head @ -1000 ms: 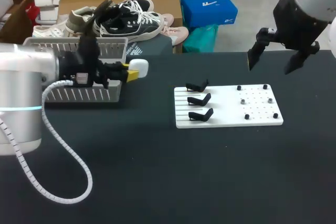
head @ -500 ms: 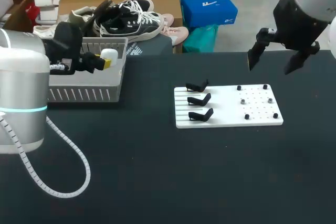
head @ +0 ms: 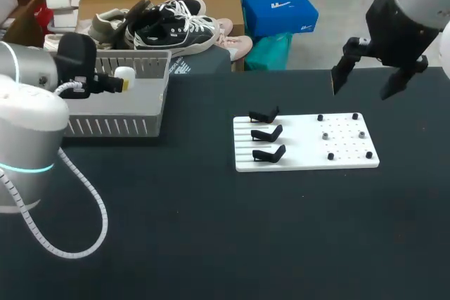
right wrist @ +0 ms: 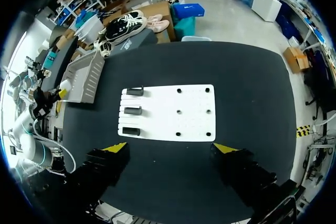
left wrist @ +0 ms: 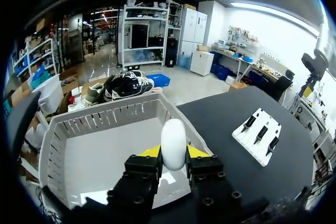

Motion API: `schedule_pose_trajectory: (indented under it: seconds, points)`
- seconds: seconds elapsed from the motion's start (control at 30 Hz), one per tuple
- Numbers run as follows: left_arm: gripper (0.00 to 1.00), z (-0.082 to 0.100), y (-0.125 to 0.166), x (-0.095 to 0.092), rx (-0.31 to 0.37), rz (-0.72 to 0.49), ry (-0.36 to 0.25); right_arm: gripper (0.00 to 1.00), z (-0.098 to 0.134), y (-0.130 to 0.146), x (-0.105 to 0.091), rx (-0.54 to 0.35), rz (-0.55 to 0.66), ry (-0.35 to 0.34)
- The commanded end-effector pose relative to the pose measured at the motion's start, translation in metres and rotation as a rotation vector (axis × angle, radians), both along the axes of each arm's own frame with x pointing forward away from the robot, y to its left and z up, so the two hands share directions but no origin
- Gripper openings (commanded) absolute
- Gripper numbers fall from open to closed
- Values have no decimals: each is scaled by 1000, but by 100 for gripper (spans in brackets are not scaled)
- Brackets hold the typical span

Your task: Pick up each earbud case from the left stands, insert the matching earbuds, close the lid, and place the case in the box.

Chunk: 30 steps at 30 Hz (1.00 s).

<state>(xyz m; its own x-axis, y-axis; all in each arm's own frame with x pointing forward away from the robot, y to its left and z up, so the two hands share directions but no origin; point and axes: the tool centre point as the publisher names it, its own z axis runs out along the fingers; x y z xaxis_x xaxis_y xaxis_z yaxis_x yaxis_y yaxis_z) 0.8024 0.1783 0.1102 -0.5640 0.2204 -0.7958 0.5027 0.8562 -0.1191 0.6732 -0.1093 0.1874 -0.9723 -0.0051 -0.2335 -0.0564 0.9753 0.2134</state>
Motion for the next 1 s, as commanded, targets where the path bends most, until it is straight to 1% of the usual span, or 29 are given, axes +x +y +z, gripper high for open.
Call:
schedule_pose_trajectory:
  seconds: [0.03,0.07,0.1,0.13,0.2,0.27,0.33,0.4,0.5,0.6,0.63,0.7,0.8,0.87,1.0]
  points:
    - [0,-7,1,13,-27,2,-22,100,0,-1,-2,2,0,-4]
    - [20,-6,2,14,-28,4,-19,100,0,-1,-2,2,0,-4]
    - [80,-5,3,16,-29,7,-19,100,0,-1,-2,2,0,-4]
    - [100,-3,4,17,-28,8,-19,100,0,-1,-2,2,0,-4]
    - [100,1,5,18,-9,1,-22,100,0,-1,-2,2,0,-4]
    - [100,8,3,17,2,-7,-42,100,0,-1,-2,2,0,-4]
    - [100,13,-1,15,13,-28,-47,100,0,-1,-2,2,0,-4]
    - [100,20,-7,11,1,-44,-78,100,0,-1,-2,2,0,-4]
    - [100,36,-21,0,-12,-99,-122,100,0,-1,-2,2,0,-4]
    - [100,48,-41,-12,-26,-176,-144,100,0,-1,-2,2,0,-4]
    - [100,52,-48,-17,-22,-206,-143,100,0,-1,-2,2,0,-4]
    - [100,57,-59,-27,-46,-244,-157,100,0,-1,-2,2,0,-4]
    - [100,60,-71,-39,-84,-294,-163,100,0,-1,-2,2,0,-4]
    - [100,59,-84,-49,-90,-340,-149,100,0,-1,-2,2,0,-4]
    - [100,59,-100,-63,-129,-394,-148,100,0,-1,-2,2,0,-4]
